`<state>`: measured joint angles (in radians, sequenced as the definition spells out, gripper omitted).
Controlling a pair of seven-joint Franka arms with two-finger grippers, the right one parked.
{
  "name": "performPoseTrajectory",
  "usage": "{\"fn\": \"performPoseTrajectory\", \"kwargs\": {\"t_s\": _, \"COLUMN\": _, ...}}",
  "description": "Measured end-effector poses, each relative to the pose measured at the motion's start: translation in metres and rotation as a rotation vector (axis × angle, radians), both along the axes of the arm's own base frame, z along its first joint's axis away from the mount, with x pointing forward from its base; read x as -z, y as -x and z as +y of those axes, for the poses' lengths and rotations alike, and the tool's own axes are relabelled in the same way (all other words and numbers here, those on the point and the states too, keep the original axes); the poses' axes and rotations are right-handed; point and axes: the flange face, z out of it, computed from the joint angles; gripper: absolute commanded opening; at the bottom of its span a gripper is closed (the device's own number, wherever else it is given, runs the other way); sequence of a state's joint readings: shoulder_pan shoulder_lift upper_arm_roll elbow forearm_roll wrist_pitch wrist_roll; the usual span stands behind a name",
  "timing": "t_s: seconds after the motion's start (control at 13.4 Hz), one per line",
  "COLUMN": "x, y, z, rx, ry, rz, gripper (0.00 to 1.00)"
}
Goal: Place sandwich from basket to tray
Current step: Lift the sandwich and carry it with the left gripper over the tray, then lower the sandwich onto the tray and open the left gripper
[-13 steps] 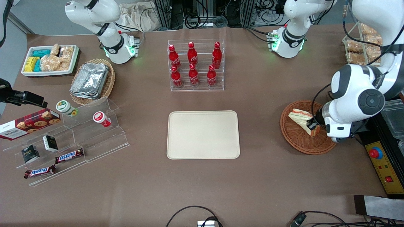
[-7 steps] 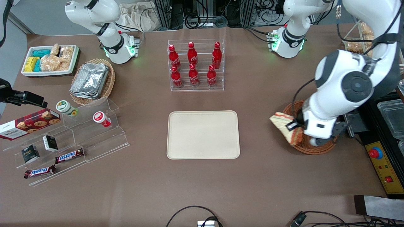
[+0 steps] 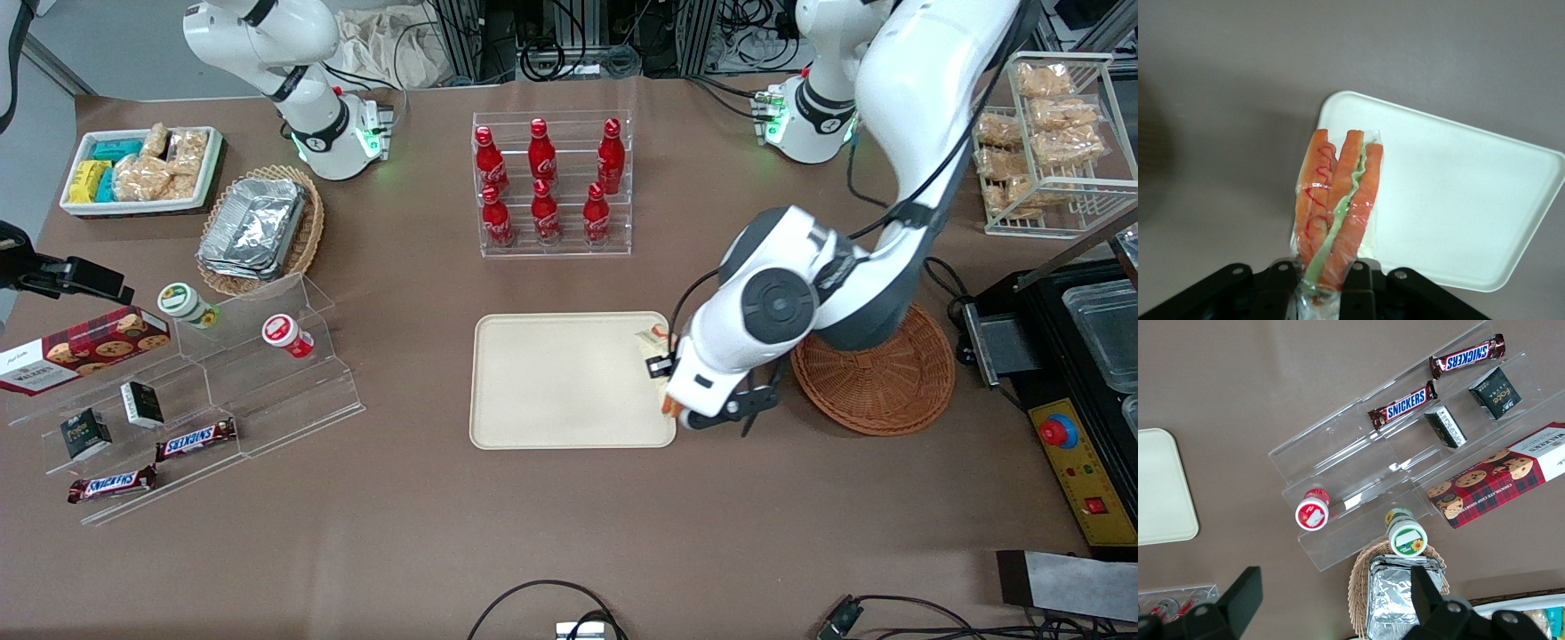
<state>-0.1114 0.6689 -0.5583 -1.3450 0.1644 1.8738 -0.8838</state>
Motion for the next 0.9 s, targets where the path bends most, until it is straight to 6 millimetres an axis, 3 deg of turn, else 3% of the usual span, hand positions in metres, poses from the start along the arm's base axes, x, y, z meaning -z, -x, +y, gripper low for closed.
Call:
{"fn": "performPoseTrajectory", "kwargs": {"t_s": 0.37, "x": 0.087, "y": 0.016, "z": -0.052, "rx": 0.106, "ry": -0.025, "rz": -0.029, "gripper": 0.00}}
{"fn": "performPoseTrajectory", "kwargs": {"t_s": 0.6, "x": 0.120, "y": 0.016, "z": -0.051, "rx": 0.147, "ry": -0.080, "rz": -0.039, "gripper": 0.00}}
{"fn": "performPoseTrajectory", "kwargs": {"t_s": 0.67, "x": 0.126, "y": 0.016, "z": -0.049, "rx": 0.152, "ry": -0.087, "rz": -0.036, "gripper": 0.17}}
{"fn": "performPoseTrajectory", "kwargs": {"t_s": 0.75, "x": 0.130, "y": 0.016, "z": -0.049, "rx": 0.155, "ry": -0.089, "rz": -0.030, "gripper": 0.99}}
{"fn": "performPoseTrajectory", "kwargs": {"t_s": 0.9, "x": 0.135, "y": 0.017, "z": -0.049, "rx": 0.157, "ry": -0.092, "rz": -0.024, "gripper": 1.00}}
